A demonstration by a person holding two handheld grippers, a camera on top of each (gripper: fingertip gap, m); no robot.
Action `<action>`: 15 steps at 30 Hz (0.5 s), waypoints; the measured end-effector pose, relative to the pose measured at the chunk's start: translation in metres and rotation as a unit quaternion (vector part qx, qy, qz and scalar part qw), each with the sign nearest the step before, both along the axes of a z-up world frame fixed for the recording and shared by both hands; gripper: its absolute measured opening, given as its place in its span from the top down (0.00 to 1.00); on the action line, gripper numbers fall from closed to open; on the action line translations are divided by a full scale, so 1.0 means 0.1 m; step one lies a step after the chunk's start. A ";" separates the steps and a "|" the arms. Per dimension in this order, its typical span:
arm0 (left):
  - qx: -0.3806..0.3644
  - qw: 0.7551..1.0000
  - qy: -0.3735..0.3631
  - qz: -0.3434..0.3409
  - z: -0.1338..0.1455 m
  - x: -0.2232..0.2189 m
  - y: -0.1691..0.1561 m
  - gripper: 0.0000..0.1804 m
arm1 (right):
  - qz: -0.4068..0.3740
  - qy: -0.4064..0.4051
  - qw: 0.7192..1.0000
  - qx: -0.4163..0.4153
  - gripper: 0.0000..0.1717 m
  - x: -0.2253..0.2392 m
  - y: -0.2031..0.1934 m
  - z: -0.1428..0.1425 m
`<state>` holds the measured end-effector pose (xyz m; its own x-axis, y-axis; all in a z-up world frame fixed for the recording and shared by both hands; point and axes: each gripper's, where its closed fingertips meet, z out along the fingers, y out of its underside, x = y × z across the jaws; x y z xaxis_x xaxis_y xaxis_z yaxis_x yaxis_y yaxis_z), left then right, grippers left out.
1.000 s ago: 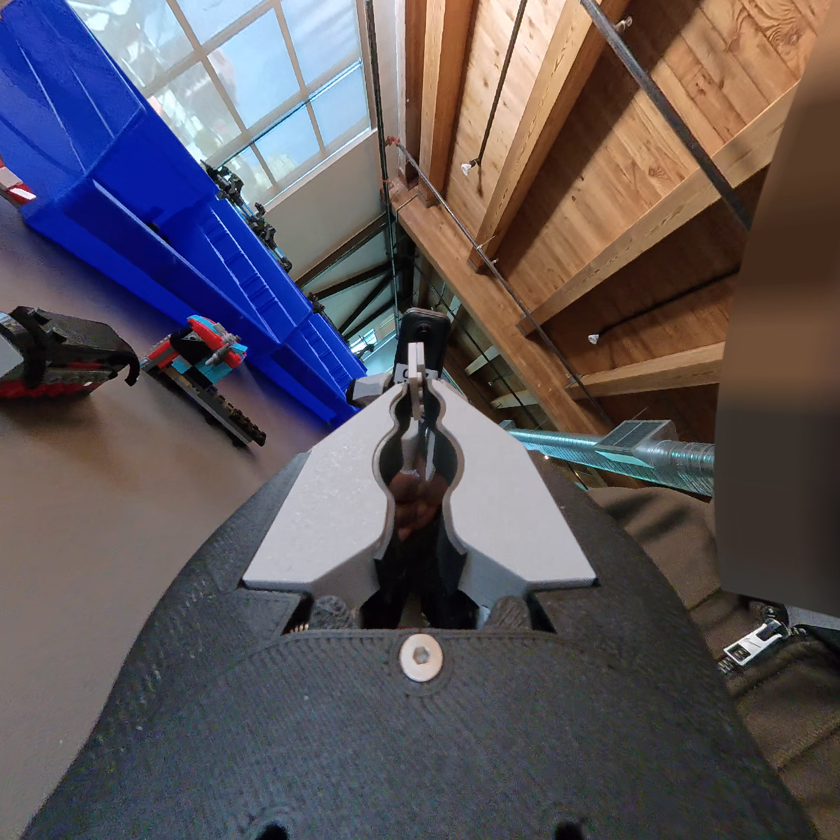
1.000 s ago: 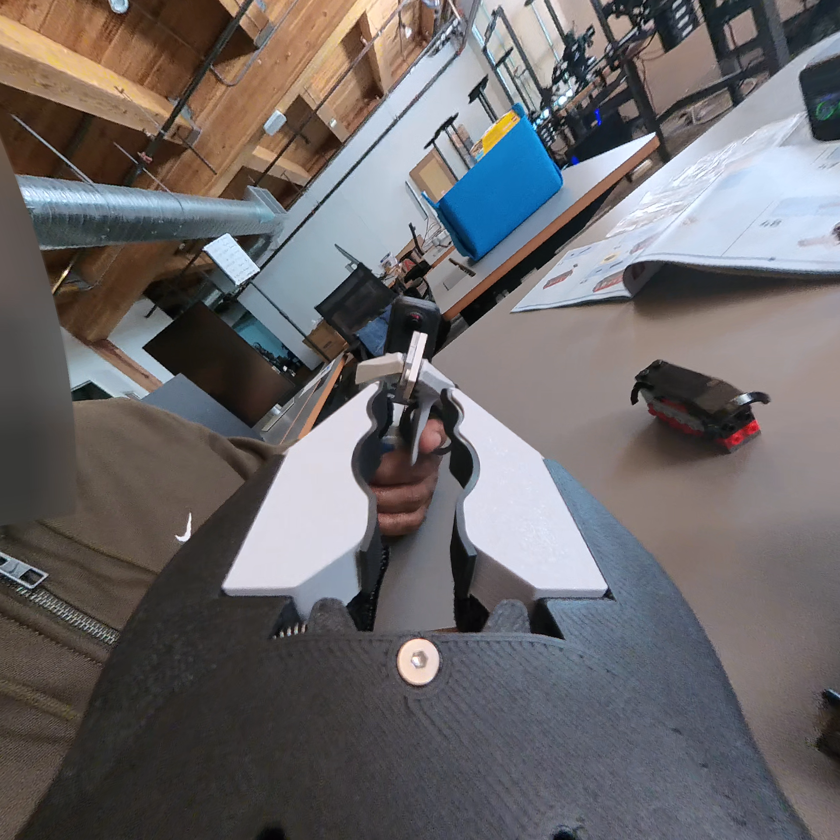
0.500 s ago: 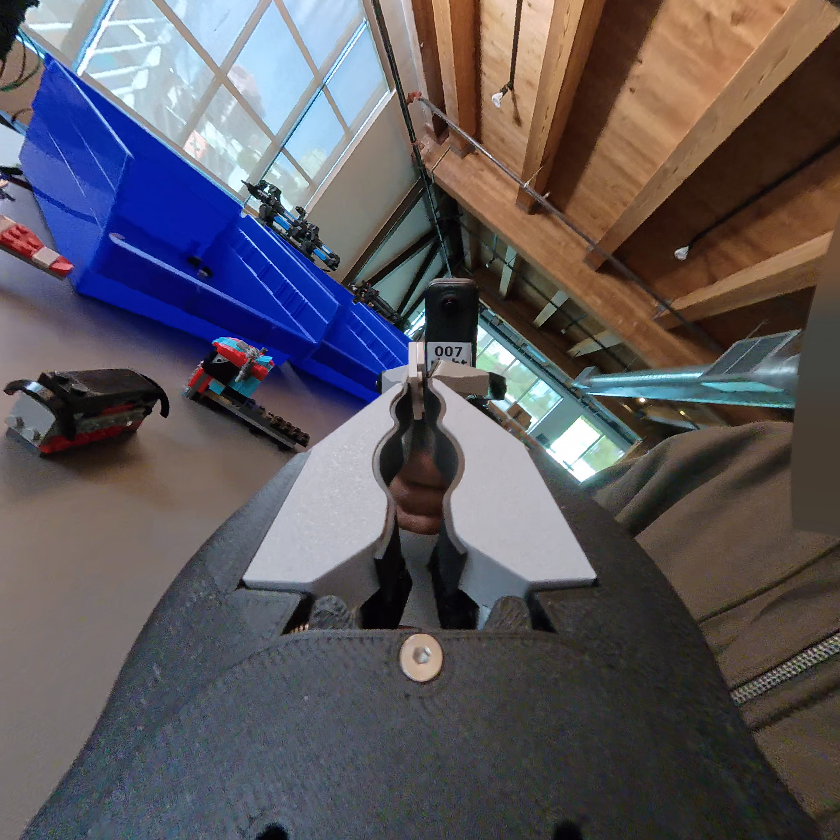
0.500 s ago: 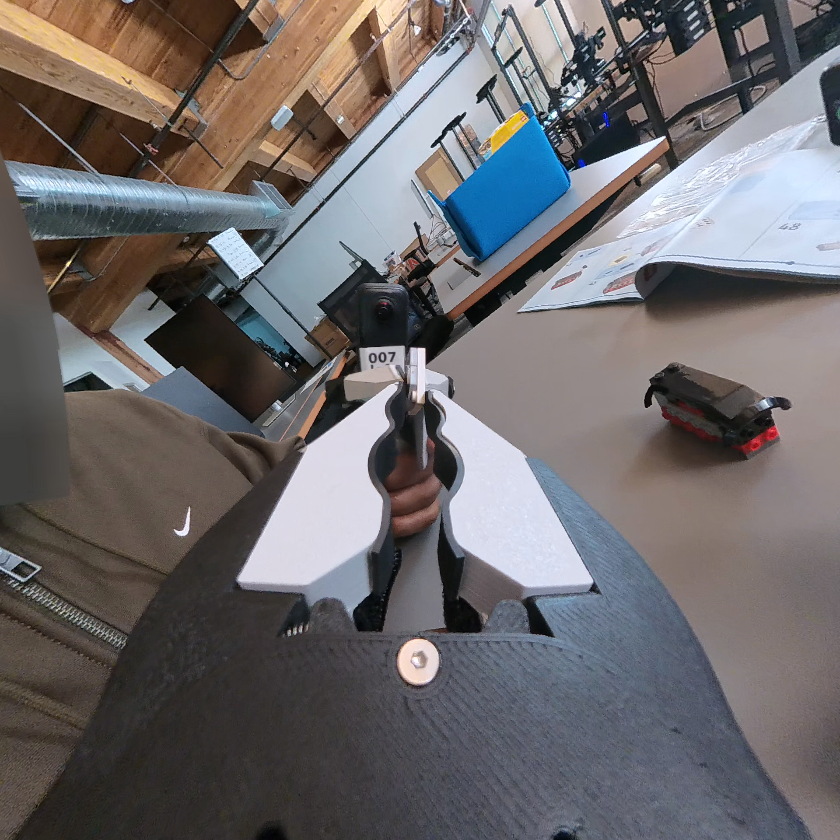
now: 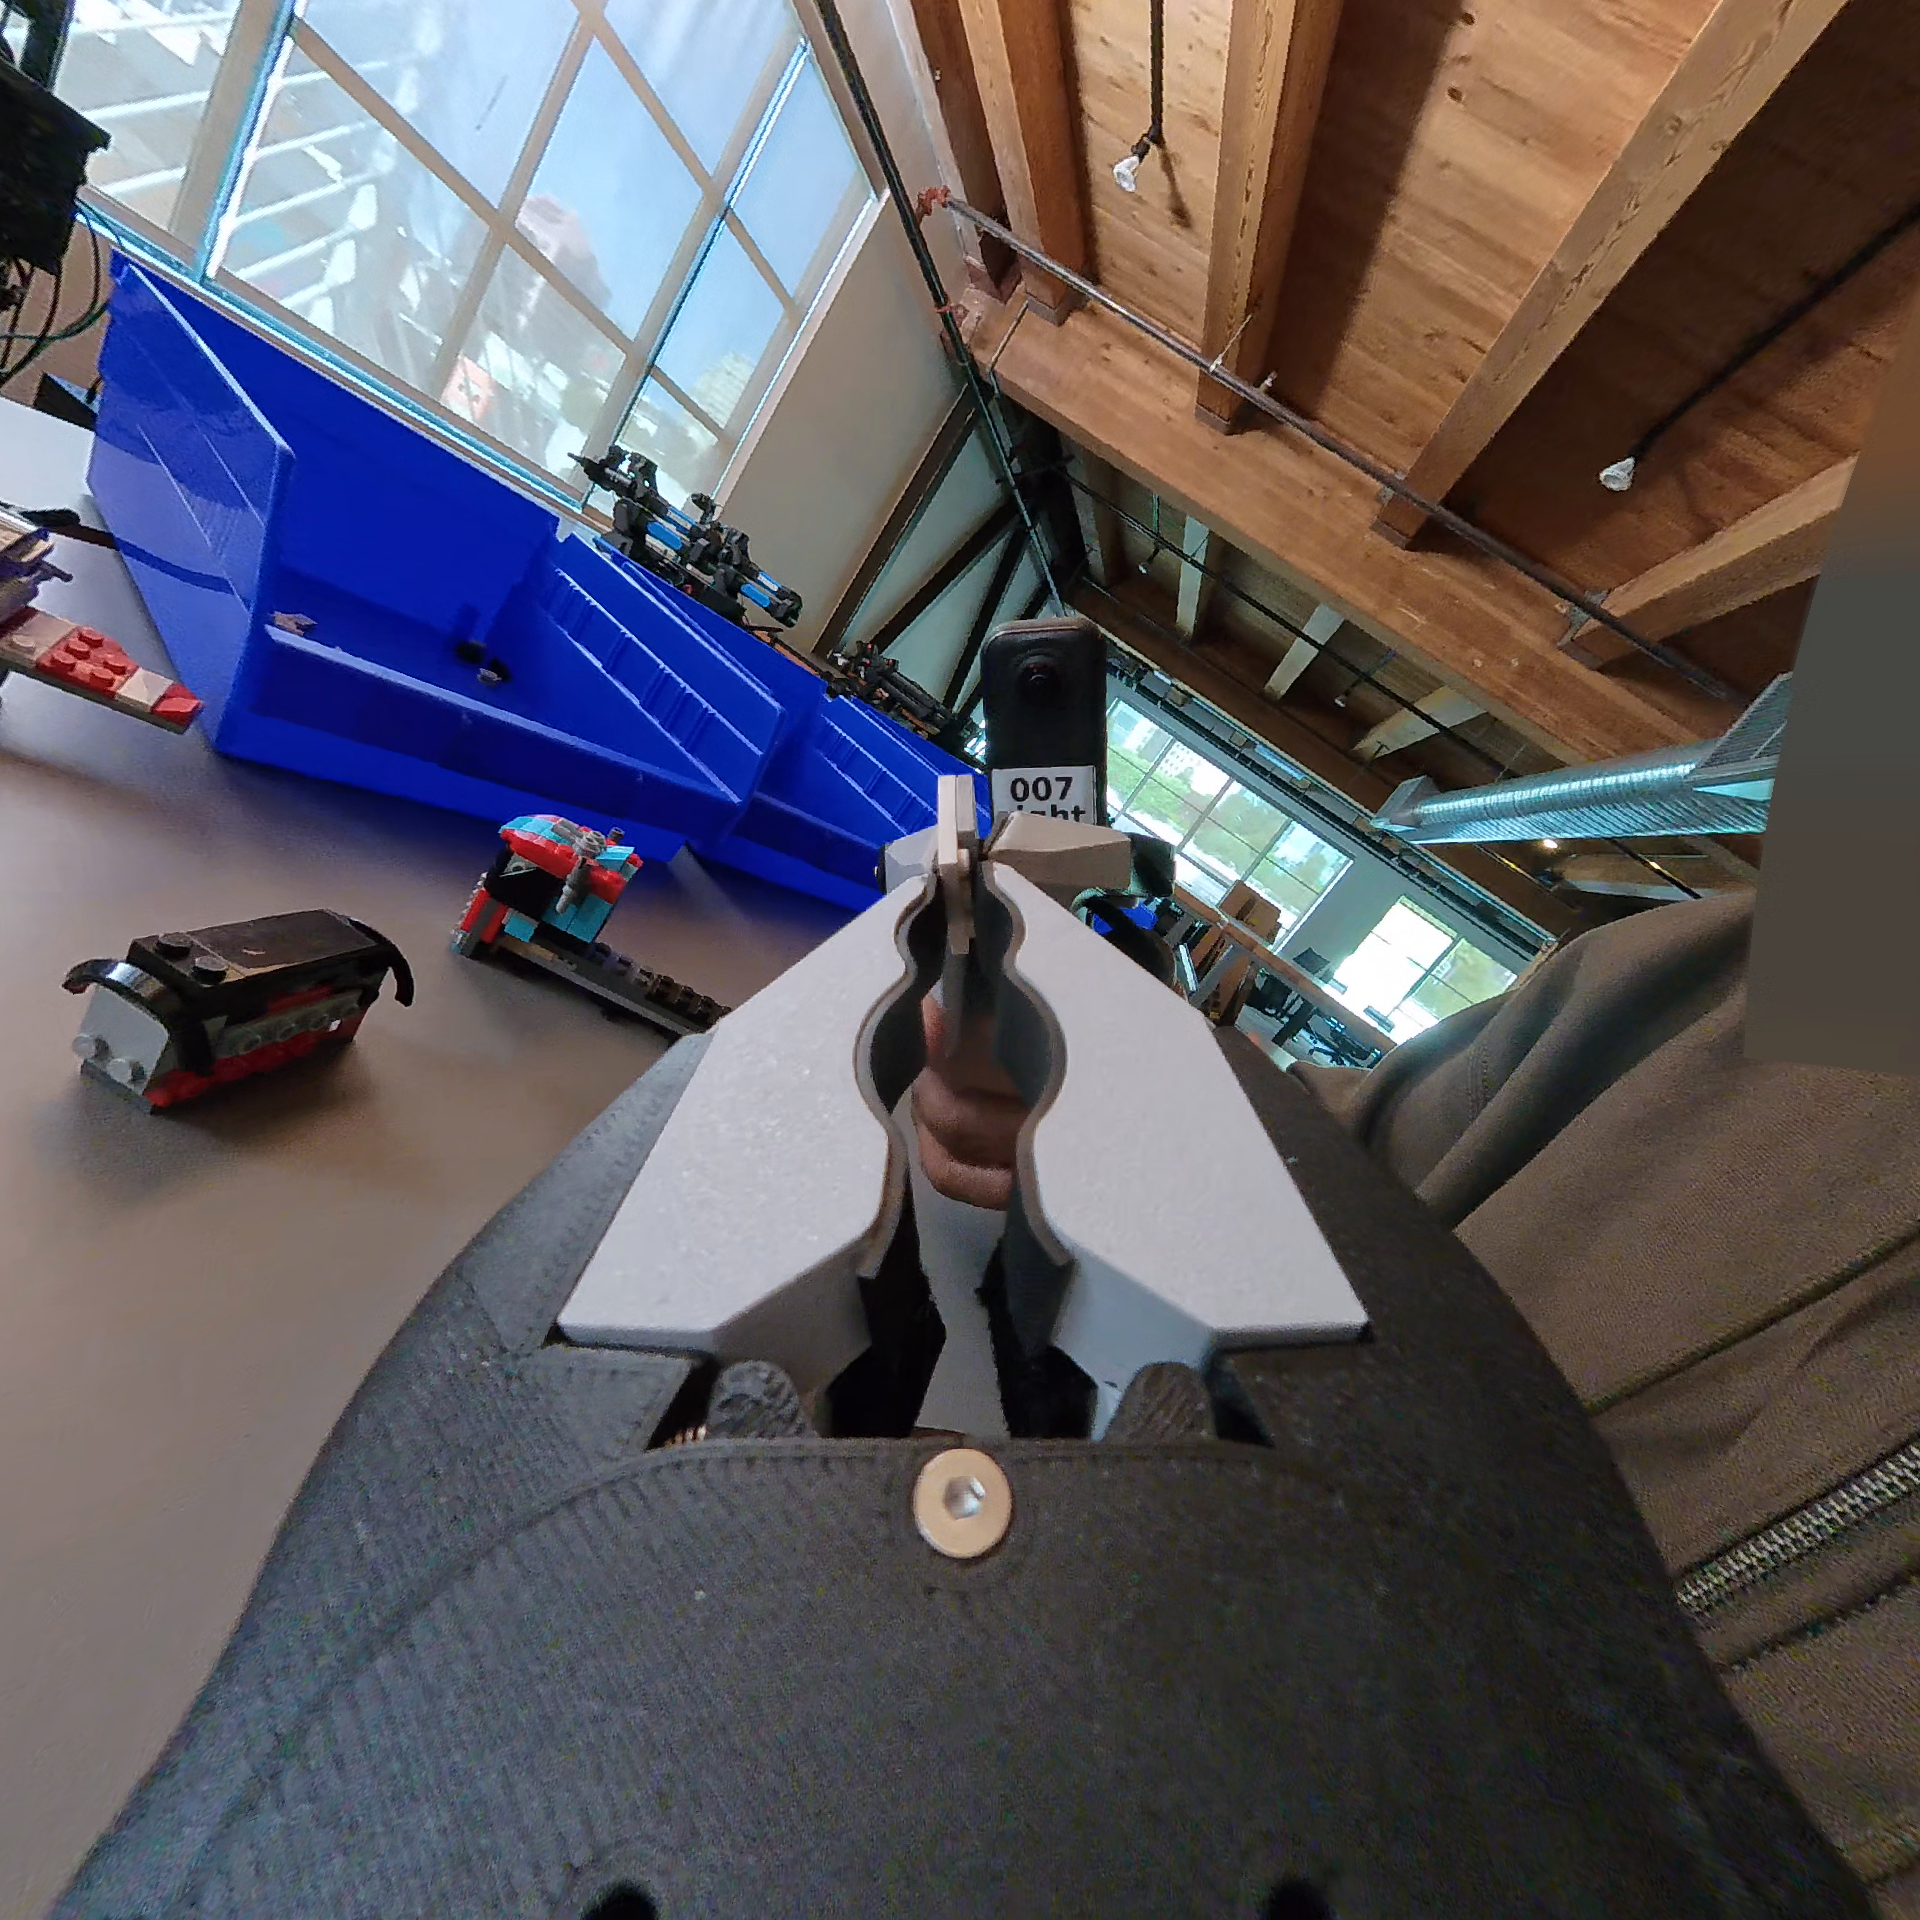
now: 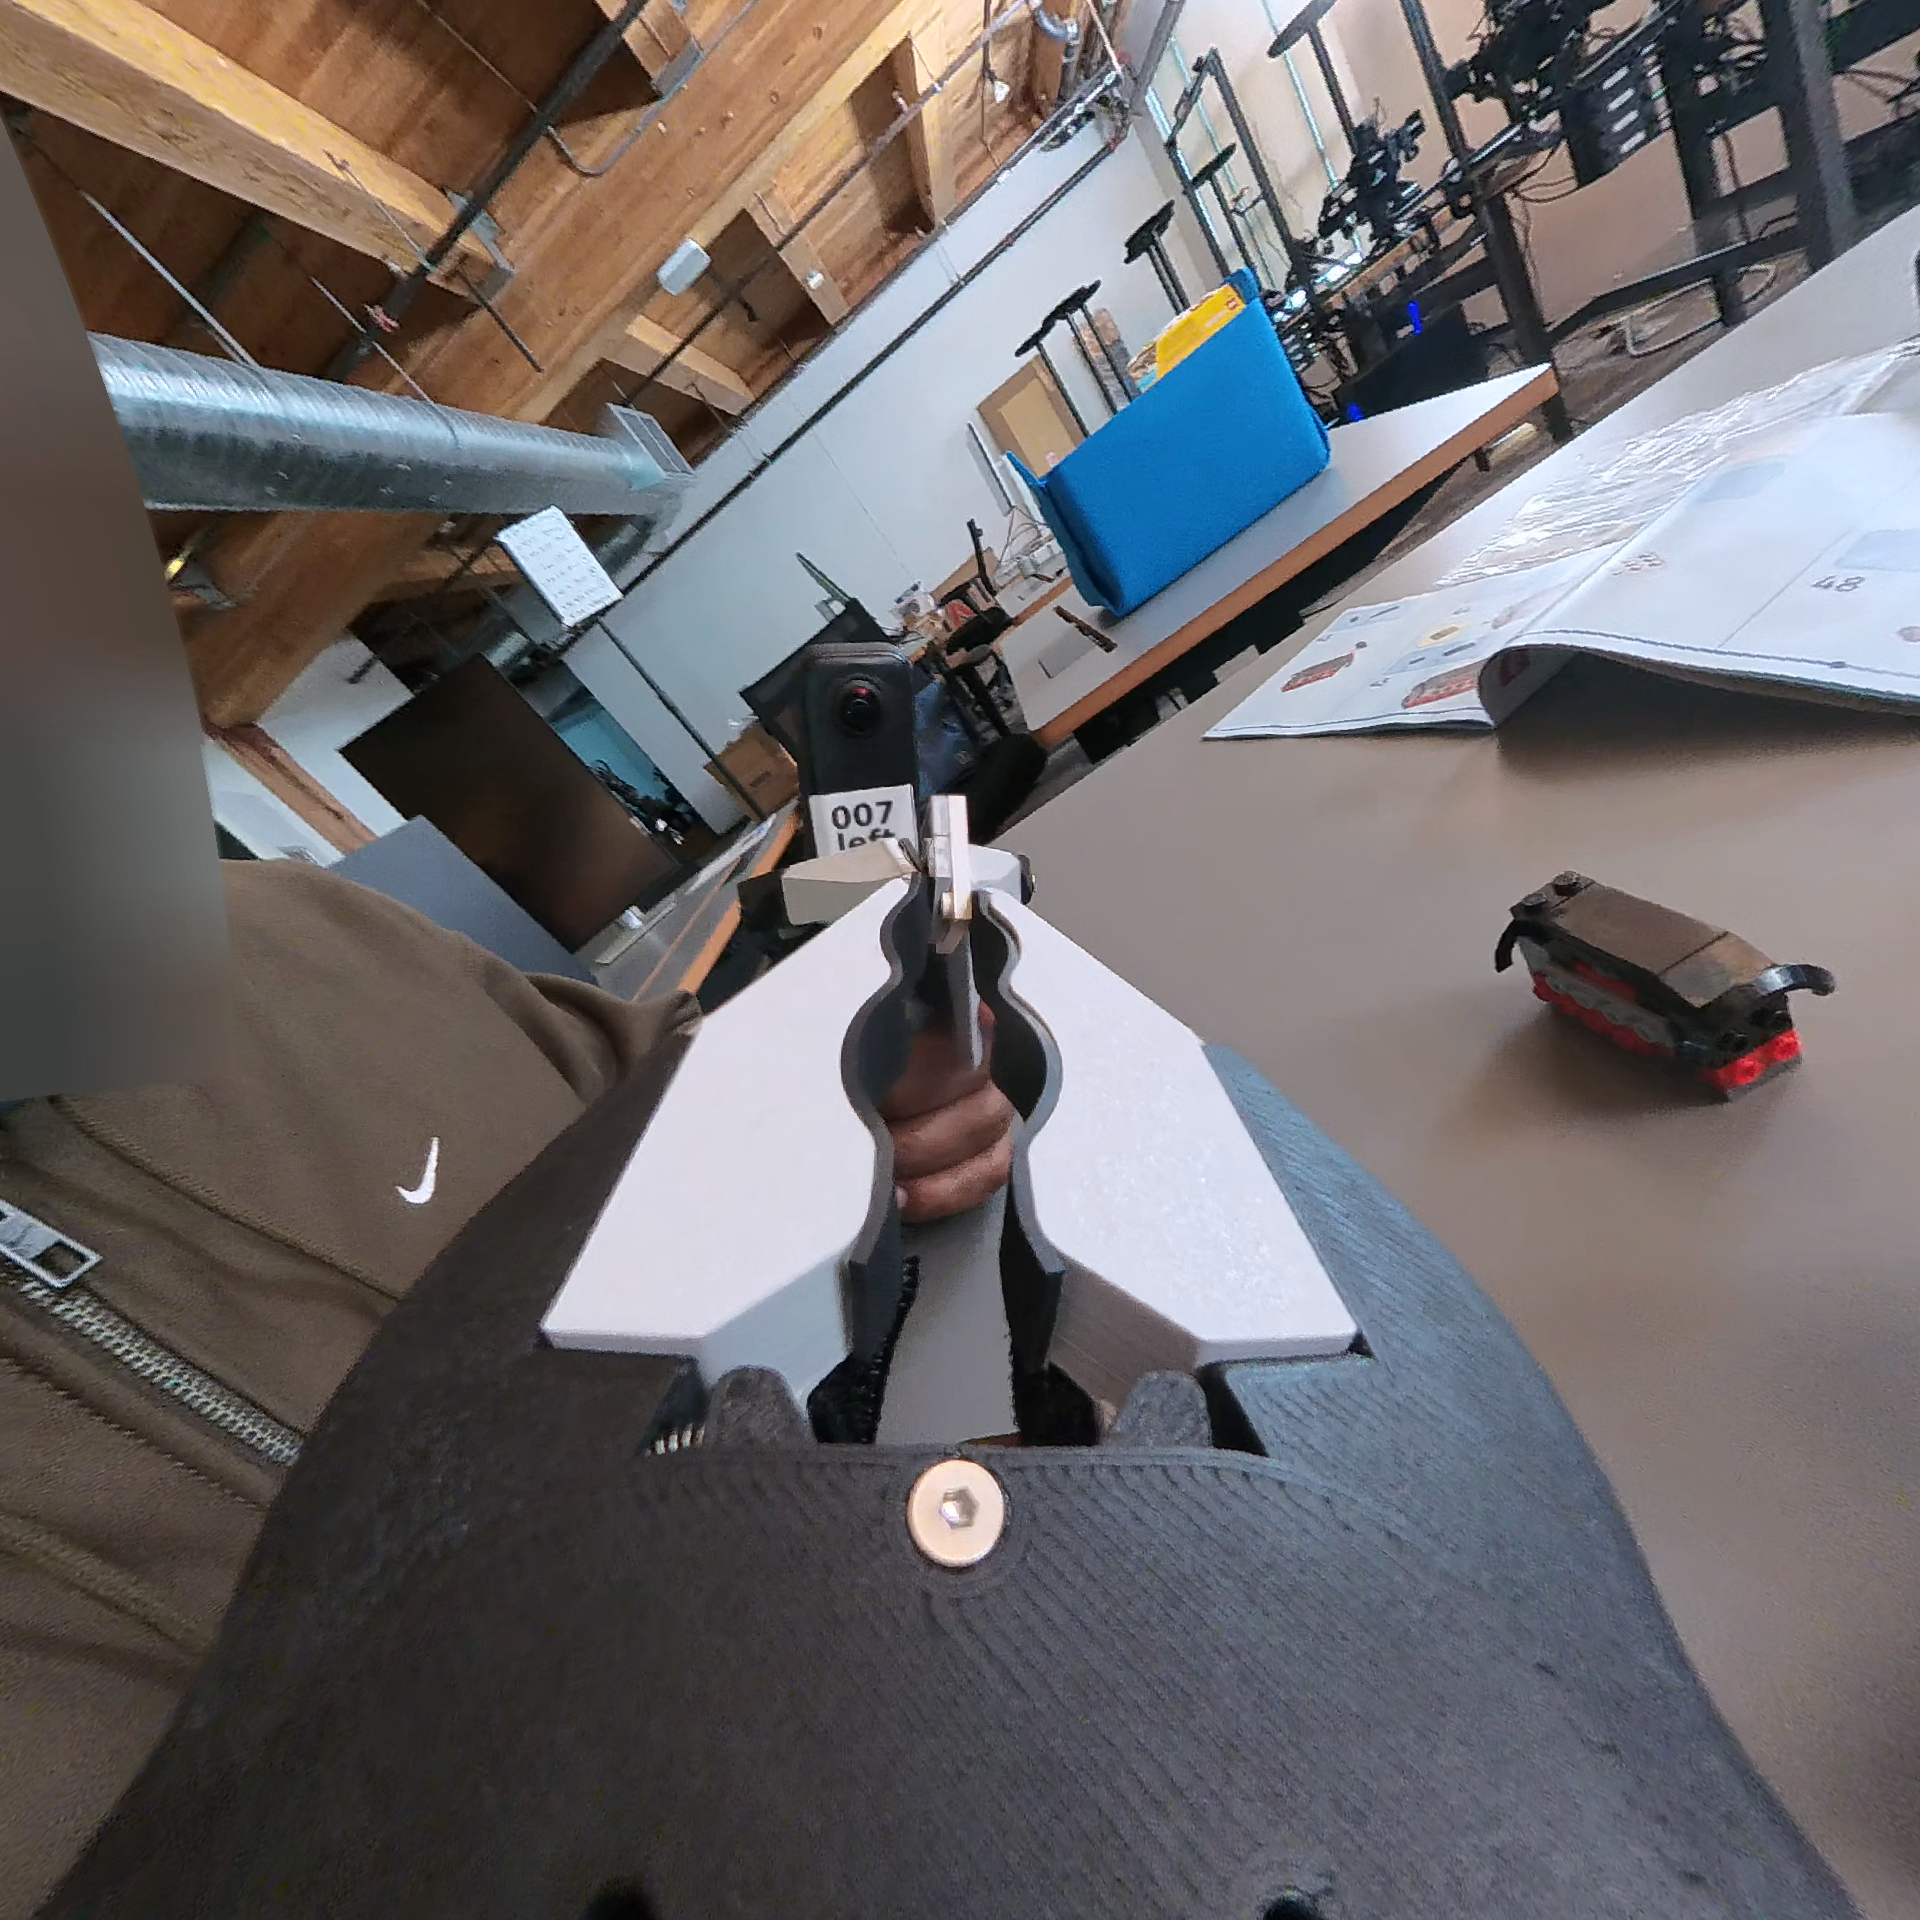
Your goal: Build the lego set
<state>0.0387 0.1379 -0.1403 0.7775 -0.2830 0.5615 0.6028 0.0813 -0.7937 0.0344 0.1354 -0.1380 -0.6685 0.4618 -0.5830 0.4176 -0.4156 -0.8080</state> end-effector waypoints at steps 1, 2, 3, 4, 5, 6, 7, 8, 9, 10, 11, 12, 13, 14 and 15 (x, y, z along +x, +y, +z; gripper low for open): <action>0.000 1.000 -0.001 0.000 0.00 0.00 0.00 0.97 | 0.000 0.001 1.000 -0.002 0.96 0.00 0.00 0.00; 0.000 1.000 -0.002 -0.002 0.00 0.01 0.00 0.97 | -0.001 0.004 1.000 -0.005 0.95 0.00 0.00 0.02; 0.000 1.000 -0.003 -0.004 0.00 0.01 0.00 0.97 | -0.001 0.006 1.000 -0.009 0.94 0.00 0.01 0.03; -0.001 1.000 -0.004 -0.006 -0.01 0.02 0.00 0.97 | -0.002 0.007 1.000 -0.010 0.94 0.00 0.01 0.04; -0.002 1.000 -0.005 -0.008 -0.01 0.03 0.00 0.97 | -0.003 0.008 1.000 -0.011 0.94 0.00 0.02 0.04; -0.002 1.000 -0.005 -0.011 -0.01 0.03 0.01 0.97 | -0.003 0.008 1.000 -0.011 0.94 0.00 0.02 0.04; -0.003 1.000 -0.006 -0.015 -0.02 0.05 0.01 0.97 | -0.003 0.008 1.000 -0.010 0.95 0.00 0.02 0.04; -0.004 1.000 -0.006 -0.016 -0.02 0.05 0.01 0.97 | -0.003 0.009 1.000 -0.010 0.96 0.00 0.02 0.04; -0.004 1.000 -0.007 -0.017 -0.02 0.05 0.01 0.97 | -0.004 0.009 1.000 -0.008 0.96 0.00 0.02 0.04; -0.004 1.000 -0.009 -0.018 -0.02 0.05 0.01 0.97 | -0.005 0.011 1.000 -0.003 0.96 0.00 0.02 0.03; -0.004 1.000 -0.011 -0.020 -0.03 0.05 0.01 0.97 | -0.007 0.014 1.000 0.003 0.96 0.00 0.02 0.03; -0.005 1.000 -0.014 -0.021 -0.03 0.05 0.01 0.97 | -0.009 0.015 1.000 0.008 0.96 0.00 0.02 0.03; -0.006 1.000 -0.016 -0.022 -0.03 0.05 0.01 0.97 | -0.011 0.016 1.000 0.011 0.96 0.00 0.02 0.02; -0.004 1.000 -0.018 -0.024 -0.03 0.05 0.01 0.97 | -0.010 0.017 1.000 0.009 0.96 0.00 0.02 0.03; -0.002 0.999 -0.020 -0.025 -0.02 0.05 0.01 0.97 | -0.010 0.017 1.000 0.007 0.96 0.00 0.02 0.03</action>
